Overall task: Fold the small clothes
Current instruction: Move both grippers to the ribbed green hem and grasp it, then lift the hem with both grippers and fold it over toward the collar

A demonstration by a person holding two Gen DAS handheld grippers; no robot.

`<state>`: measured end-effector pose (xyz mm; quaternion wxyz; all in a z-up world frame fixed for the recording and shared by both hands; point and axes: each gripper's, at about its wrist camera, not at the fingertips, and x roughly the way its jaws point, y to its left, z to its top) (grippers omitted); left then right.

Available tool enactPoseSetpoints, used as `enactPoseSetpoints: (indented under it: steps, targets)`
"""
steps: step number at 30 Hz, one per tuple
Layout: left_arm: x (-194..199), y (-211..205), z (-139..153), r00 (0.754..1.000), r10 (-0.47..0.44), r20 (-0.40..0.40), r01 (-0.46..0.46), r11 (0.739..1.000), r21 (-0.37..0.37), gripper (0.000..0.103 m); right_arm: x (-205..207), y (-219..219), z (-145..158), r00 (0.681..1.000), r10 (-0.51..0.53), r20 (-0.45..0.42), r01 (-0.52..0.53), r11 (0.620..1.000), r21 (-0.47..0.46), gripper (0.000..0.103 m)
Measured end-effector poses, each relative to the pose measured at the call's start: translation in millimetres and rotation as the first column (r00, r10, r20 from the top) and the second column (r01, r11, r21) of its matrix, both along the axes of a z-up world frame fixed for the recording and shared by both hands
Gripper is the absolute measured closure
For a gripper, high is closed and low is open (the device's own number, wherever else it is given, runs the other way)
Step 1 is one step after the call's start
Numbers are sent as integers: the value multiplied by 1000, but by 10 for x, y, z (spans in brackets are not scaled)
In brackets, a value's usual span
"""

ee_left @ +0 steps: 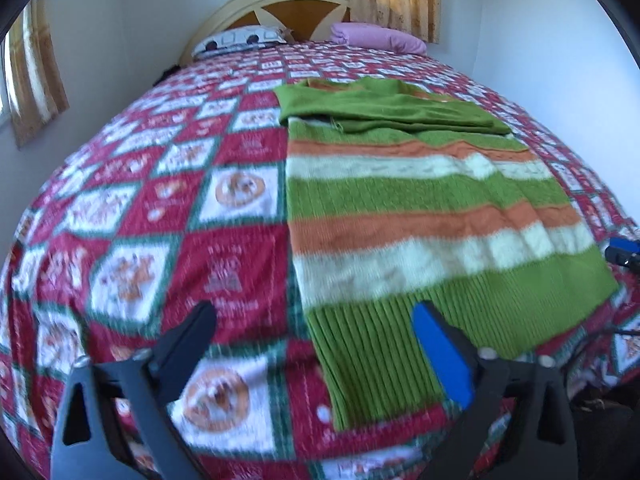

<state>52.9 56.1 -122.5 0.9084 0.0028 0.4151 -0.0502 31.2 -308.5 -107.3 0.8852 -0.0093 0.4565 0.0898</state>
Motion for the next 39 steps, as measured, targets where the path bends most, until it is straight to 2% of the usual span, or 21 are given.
enactPoseSetpoints:
  steps: [1, 3, 7, 12, 16, 18, 21, 23, 24, 25, 28, 32, 36, 39]
  targets:
    - [-24, 11, -13, 1000, -7, -9, 6, 1000, -19, 16, -50, -18, -11, 1000, -2, -3, 2, 1000, 0, 40]
    - [-67, 26, -51, 1000, -11, -29, 9, 998, -55, 17, -116, -39, -32, 1000, -8, -8, 8, 1000, 3, 40]
    - [-96, 9, -123, 997, -27, -67, 20, 994, -104, 37, -198, -72, -117, 999, -22, -27, 22, 1000, 16, 40]
    - [-142, -12, -185, 994, -39, -101, 25, 991, -134, 40, -245, -58, -204, 999, -21, -40, 22, 999, 36, 40]
    - [-135, 1, -260, 989, -49, -140, 26, 986, -165, 55, -258, -32, -215, 1000, -18, -24, 19, 999, 33, 40]
    - [-139, -23, -297, 986, -62, -156, 34, 984, -177, 57, -264, -29, -219, 1000, -22, -18, 22, 999, 35, 40]
    - [-150, -95, -307, 985, -78, -153, 54, 986, -158, 58, -284, 11, -237, 1000, -20, -3, 20, 1000, 19, 40]
    - [-141, -103, -313, 986, -73, -152, 51, 988, -144, 62, -292, 45, -249, 1000, -15, 5, 15, 1000, 4, 41]
    - [-144, -94, -310, 986, -73, -149, 51, 988, -147, 76, -295, 64, -249, 1000, -11, 10, 11, 1000, -8, 47]
    - [-138, -75, -309, 986, -77, -149, 53, 986, -160, 92, -302, 83, -244, 1000, -4, 17, 4, 1000, -24, 62]
    - [-152, -50, -257, 988, -89, -128, 67, 984, -165, 93, -313, 58, -219, 1000, 2, 14, -2, 1000, 9, 88]
    - [-250, -103, -23, 993, -114, -32, 113, 993, -34, 93, -345, -71, -102, 998, -21, 57, 16, 996, 85, 95]
    - [-284, -139, 117, 988, -154, 18, 154, 988, 13, 93, -386, -135, 44, 991, -42, 127, 26, 992, 122, 96]
    - [-222, -126, 191, 988, -150, 37, 148, 988, 50, 93, -388, -120, 208, 980, -45, 193, 21, 992, 122, 97]
